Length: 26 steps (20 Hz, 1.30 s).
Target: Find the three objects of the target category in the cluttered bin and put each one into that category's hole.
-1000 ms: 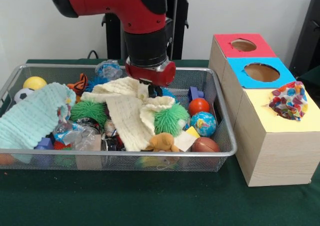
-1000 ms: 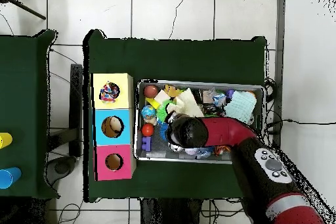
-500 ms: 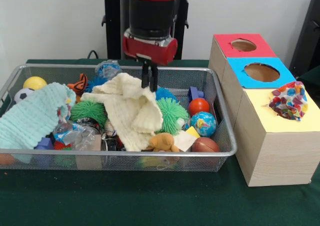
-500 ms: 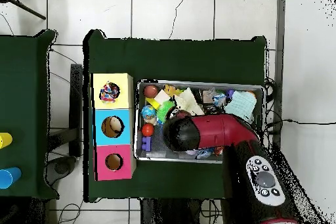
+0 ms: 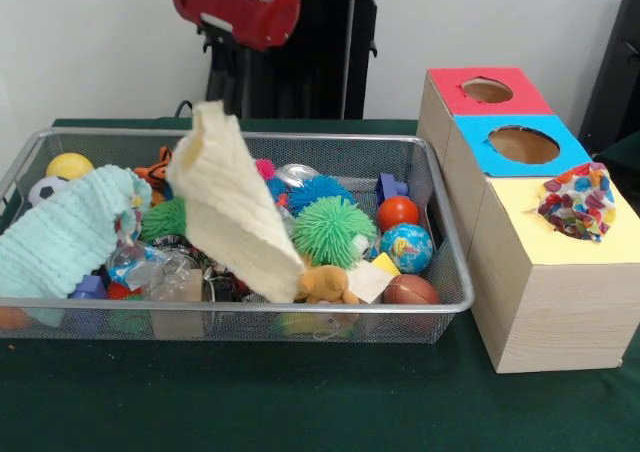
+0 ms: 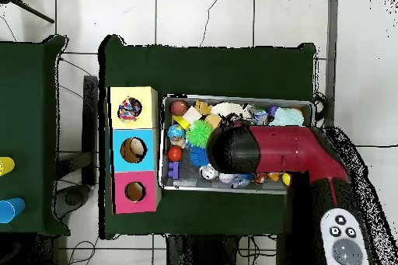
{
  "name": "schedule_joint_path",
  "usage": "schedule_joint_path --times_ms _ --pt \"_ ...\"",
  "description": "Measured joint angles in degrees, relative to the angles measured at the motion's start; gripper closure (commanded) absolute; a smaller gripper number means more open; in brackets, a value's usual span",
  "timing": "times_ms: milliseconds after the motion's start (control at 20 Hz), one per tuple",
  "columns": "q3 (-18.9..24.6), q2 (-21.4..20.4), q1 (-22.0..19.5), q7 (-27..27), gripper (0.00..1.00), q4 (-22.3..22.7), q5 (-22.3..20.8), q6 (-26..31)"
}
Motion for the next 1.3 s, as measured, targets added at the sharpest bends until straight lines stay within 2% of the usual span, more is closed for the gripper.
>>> schedule_joint_path --times_ms 300,700,1000,1300 --pt "-0.35 -3.31 -1.17 0.00 1.00 -2.12 -0.09 3.70" --pt "-0.37 -9.37 -5.83 -0.93 1.00 -3.77 0.16 10.05" --pt "-0.37 -12.15 -9.48 -1.21 1.00 -3.76 0.53 10.81" --pt "0.45 -12.68 -11.89 -1.21 1.00 -3.62 2.22 10.68"
